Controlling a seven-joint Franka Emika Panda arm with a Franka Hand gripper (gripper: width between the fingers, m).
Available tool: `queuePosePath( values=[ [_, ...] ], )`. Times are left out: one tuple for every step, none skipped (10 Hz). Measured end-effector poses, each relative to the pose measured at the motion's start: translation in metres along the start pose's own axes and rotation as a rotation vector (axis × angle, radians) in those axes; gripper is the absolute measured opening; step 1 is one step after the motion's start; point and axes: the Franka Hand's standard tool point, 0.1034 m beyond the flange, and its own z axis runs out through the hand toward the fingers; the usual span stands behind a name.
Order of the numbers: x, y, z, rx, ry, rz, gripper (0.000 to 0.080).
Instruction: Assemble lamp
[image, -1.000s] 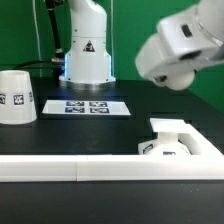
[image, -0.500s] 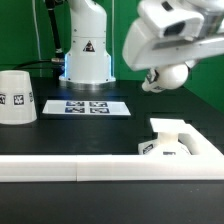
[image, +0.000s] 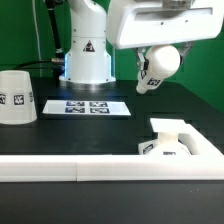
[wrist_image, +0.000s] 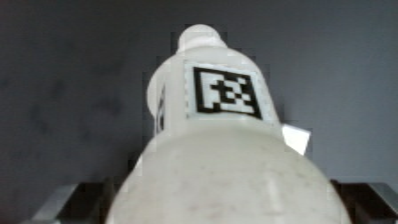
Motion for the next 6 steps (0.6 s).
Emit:
queuePosePath(
  values=[
    [-0.001, 0.002, 0.0, -0.008, 0.055, 0.002, 0.0577],
    [0.006, 0.003, -0.003, -0.006, 0.098, 0.011, 0.0578],
    [0.015, 0.006, -0.01, -0.01, 0.17, 0.022, 0.0578],
    [0.02, 0.007, -0.014, -0.014, 0.211, 0.03, 0.0578],
    [0.031, 0.01, -0.018, -0.018, 0.305, 0.049, 0.0578],
    [0.036, 0.014, -0.018, -0.036, 0.388, 0.044, 0.0578]
  ],
)
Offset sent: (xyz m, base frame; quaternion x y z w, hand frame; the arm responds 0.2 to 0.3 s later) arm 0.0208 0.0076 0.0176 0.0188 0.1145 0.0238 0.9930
